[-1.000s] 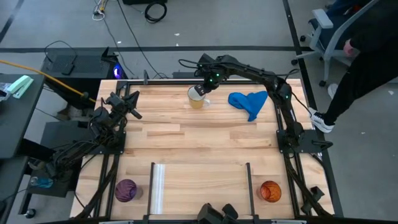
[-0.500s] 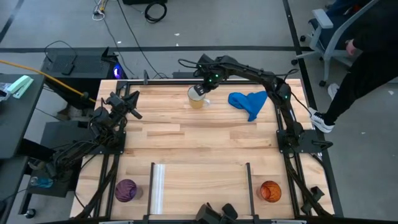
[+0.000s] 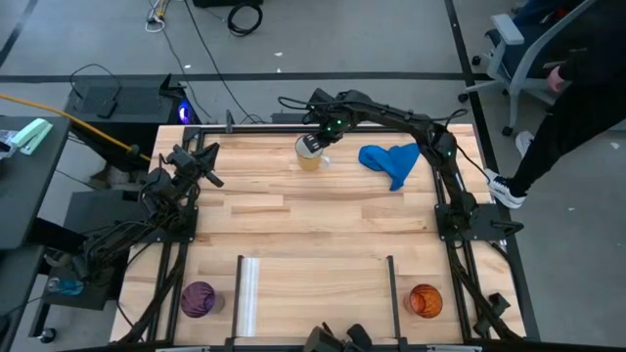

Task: Stack small to large cups/mugs on shelf
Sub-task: Move the yellow mug to the center of the table

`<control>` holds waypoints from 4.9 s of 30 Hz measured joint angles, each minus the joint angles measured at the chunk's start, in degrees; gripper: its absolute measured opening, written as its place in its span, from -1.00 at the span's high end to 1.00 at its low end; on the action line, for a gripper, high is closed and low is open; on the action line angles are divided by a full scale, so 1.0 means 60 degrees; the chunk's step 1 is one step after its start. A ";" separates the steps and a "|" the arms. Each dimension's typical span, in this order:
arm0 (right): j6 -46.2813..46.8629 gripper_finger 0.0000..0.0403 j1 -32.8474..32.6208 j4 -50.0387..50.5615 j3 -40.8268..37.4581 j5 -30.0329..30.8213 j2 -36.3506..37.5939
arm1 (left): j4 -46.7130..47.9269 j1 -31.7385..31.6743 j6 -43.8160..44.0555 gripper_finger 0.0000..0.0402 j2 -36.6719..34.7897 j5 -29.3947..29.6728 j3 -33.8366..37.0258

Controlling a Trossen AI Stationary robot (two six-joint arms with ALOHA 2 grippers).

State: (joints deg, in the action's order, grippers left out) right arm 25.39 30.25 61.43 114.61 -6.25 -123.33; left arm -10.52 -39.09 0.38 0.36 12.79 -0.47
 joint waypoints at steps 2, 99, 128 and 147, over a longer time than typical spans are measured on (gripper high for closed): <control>0.0068 0.59 -0.0057 0.0010 0.0000 0.0006 0.0000 | 0.0000 0.0000 0.0004 0.80 0.0000 0.0001 -0.0002; 0.1693 0.97 -0.5497 0.0630 -0.3894 0.1166 0.3501 | 0.0449 0.0015 0.0586 0.93 0.0000 -0.0374 0.0000; 0.1161 0.97 -0.5503 -0.0841 -0.4670 0.0117 0.3100 | 0.0623 0.0011 0.0659 0.87 0.0000 -0.0363 0.0001; 0.1231 0.94 -0.5499 -0.1272 -0.4958 0.0093 0.3144 | 0.0663 0.0011 0.0659 0.86 0.0000 -0.0360 0.0001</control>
State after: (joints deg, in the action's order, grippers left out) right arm 32.77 -2.74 53.80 84.86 -5.69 -104.47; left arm -6.55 -39.03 4.34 0.36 10.63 -0.47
